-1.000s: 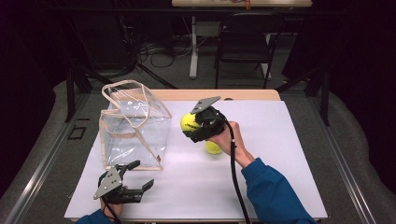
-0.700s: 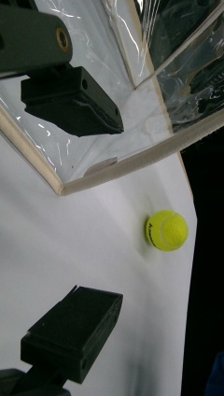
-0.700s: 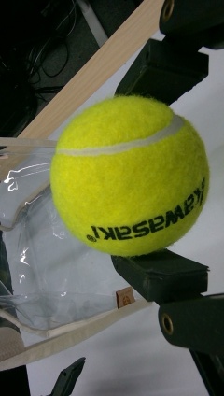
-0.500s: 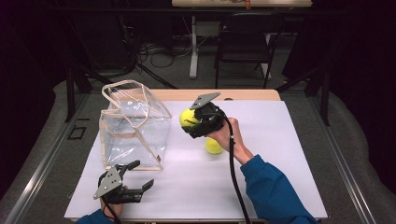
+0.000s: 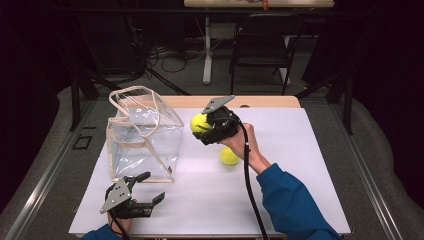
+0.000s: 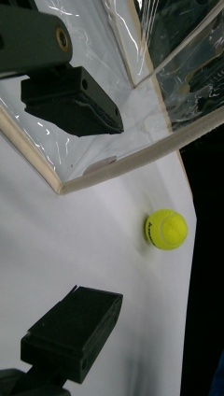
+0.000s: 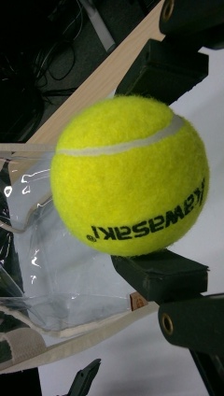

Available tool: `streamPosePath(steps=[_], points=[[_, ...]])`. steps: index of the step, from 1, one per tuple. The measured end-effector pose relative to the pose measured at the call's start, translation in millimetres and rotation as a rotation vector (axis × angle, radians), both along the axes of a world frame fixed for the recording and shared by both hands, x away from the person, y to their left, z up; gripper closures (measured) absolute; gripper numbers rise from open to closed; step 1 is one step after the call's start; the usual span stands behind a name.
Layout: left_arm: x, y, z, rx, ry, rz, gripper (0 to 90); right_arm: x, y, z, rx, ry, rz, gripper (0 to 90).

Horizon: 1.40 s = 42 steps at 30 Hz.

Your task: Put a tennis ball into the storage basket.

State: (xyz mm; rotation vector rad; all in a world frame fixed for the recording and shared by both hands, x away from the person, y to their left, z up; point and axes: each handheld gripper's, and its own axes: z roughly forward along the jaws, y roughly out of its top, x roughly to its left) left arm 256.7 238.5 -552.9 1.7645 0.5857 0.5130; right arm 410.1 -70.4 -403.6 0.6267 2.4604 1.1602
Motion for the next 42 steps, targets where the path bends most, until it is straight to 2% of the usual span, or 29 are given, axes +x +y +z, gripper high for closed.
streamPosePath(steps=[9,23,35,42], points=[[0.1,0.5,-0.3,-0.002,0.001,-0.008,15.8,3.0,4.8,2.5,-0.008,0.000,0.008,25.9],[-0.1,-0.7,-0.3,0.000,0.001,-0.014,15.8,5.5,11.0,13.2,0.017,-0.011,0.015,25.9],[-0.9,0.2,-0.1,0.000,-0.006,-0.004,15.8,6.5,19.2,18.2,0.004,-0.020,0.029,25.9],[-0.4,-0.7,0.0,-0.001,-0.007,-0.021,15.9,5.9,20.6,20.3,0.011,-0.027,0.031,25.9]])
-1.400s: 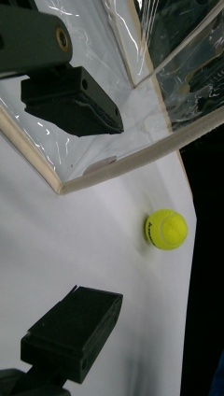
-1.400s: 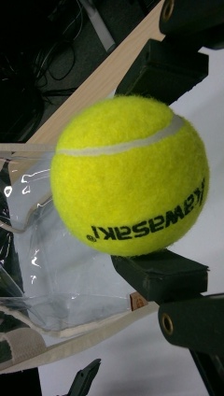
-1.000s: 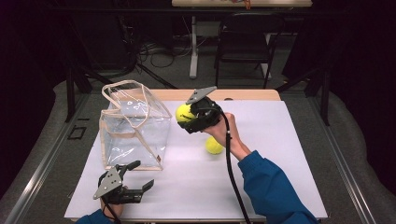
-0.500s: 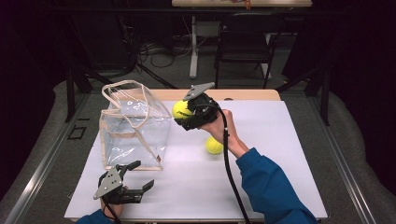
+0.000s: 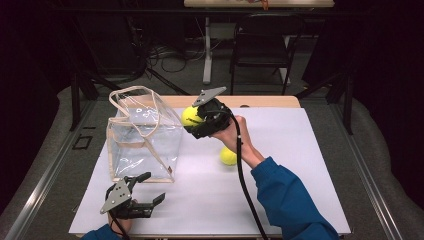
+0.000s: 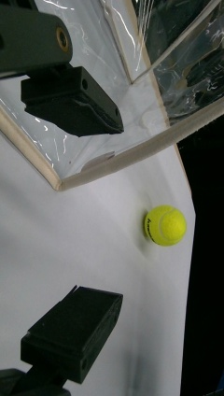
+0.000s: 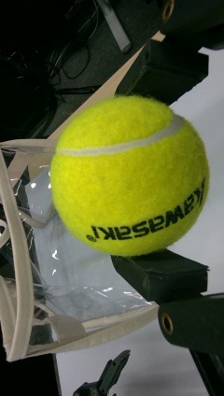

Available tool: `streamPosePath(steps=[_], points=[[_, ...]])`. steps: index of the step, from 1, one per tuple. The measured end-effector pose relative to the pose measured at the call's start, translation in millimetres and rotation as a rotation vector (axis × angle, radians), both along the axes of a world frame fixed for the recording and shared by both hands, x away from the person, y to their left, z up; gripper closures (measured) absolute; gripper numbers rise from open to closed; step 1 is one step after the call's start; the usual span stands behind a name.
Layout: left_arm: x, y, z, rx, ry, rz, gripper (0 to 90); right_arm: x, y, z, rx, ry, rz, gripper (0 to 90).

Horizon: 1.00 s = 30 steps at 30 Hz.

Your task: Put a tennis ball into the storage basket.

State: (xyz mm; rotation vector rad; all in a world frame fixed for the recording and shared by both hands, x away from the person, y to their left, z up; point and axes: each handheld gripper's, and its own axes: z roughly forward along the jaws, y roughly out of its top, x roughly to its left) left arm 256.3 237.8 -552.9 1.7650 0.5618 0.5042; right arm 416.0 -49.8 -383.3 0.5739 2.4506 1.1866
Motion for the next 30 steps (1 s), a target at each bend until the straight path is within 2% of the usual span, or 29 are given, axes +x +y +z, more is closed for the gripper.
streamPosePath(steps=[30], points=[[-0.6,-0.4,0.3,0.004,-0.002,-0.001,15.8,10.9,11.6,15.2,0.004,-0.006,0.000,26.0]])
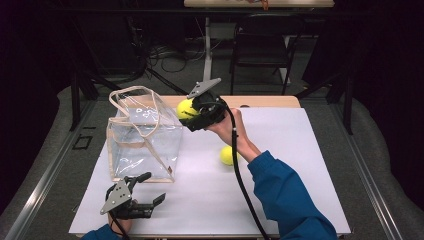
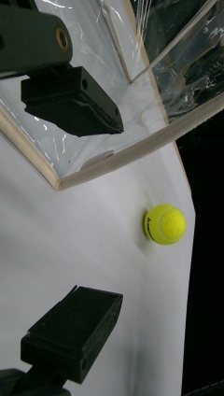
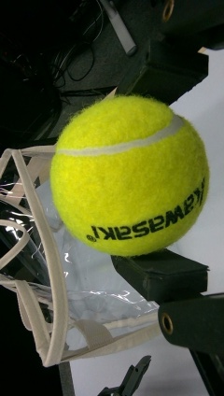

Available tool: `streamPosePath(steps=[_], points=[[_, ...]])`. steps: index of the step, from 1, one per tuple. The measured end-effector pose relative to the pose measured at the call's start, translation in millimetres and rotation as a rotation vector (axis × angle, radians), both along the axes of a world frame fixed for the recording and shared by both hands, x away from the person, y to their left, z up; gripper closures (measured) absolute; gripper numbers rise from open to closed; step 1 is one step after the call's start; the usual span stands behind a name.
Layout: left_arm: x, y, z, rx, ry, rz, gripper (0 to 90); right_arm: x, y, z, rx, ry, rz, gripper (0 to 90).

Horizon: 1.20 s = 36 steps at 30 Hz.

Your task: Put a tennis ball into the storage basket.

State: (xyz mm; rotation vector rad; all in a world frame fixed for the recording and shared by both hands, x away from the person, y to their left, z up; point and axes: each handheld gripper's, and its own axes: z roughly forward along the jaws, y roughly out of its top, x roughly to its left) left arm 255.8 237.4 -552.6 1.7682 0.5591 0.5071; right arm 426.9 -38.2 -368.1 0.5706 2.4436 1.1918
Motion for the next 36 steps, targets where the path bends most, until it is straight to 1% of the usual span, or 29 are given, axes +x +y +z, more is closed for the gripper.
streamPosePath(steps=[6,20,23,36], points=[[-0.3,0.2,0.1,-0.001,-0.001,0.001,15.9,3.2,1.9,1.1,0.002,0.001,-0.002,26.0],[-0.3,0.1,0.1,0.000,-0.002,0.000,15.9,4.3,4.5,3.3,0.005,-0.005,-0.005,26.0],[-0.4,0.1,0.2,-0.001,-0.002,0.001,15.9,6.3,8.5,5.1,0.009,-0.016,-0.004,26.0],[-0.3,0.2,0.0,-0.001,-0.001,0.002,15.8,7.5,12.8,7.0,0.017,-0.021,-0.001,26.0]])
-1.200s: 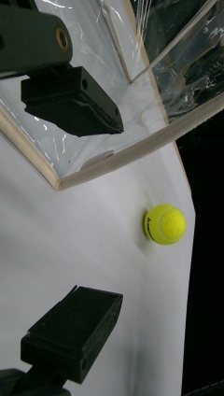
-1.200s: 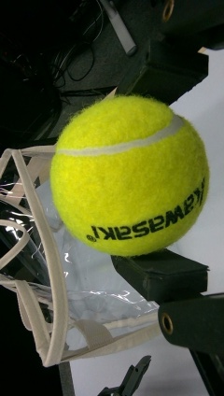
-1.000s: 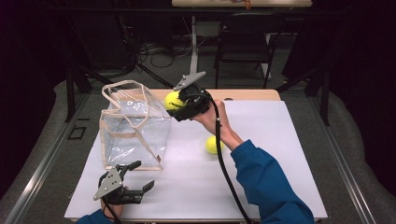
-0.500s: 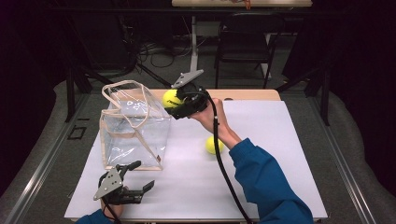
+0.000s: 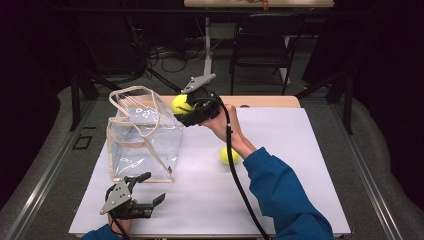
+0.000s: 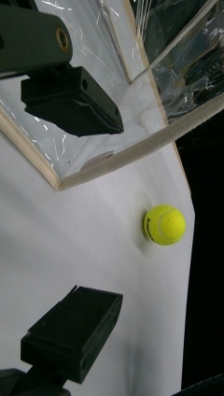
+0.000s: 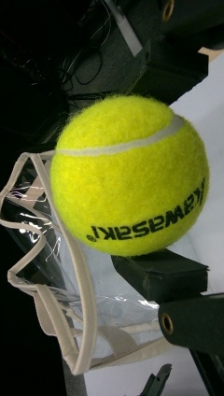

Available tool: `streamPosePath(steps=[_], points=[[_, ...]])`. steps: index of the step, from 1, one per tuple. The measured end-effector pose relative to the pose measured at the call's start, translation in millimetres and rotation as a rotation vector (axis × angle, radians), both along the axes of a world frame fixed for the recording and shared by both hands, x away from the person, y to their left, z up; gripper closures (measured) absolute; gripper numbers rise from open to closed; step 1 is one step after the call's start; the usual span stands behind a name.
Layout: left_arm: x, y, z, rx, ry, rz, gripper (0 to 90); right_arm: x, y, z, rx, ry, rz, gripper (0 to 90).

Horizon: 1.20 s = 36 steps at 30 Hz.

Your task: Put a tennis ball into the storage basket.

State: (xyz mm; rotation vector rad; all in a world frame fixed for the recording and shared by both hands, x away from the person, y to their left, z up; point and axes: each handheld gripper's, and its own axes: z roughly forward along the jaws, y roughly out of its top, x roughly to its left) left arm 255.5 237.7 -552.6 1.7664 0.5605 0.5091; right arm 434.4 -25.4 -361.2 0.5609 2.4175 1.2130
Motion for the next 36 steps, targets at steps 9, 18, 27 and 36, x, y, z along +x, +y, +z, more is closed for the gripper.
streamPosePath(steps=[9,18,27,36], points=[[-0.2,0.1,0.1,-0.005,-0.003,0.001,15.8,4.0,7.4,2.4,-0.006,0.002,0.007,26.0],[-0.4,0.1,0.1,-0.001,-0.002,0.003,15.8,6.9,11.9,11.3,0.015,0.001,0.009,26.1],[-0.3,-0.4,0.0,-0.001,-0.005,0.002,15.8,10.3,16.8,13.2,0.017,0.001,0.012,26.1],[0.0,-0.6,-0.2,-0.001,-0.004,0.000,15.8,13.6,20.8,11.7,0.024,0.003,0.011,26.1]])
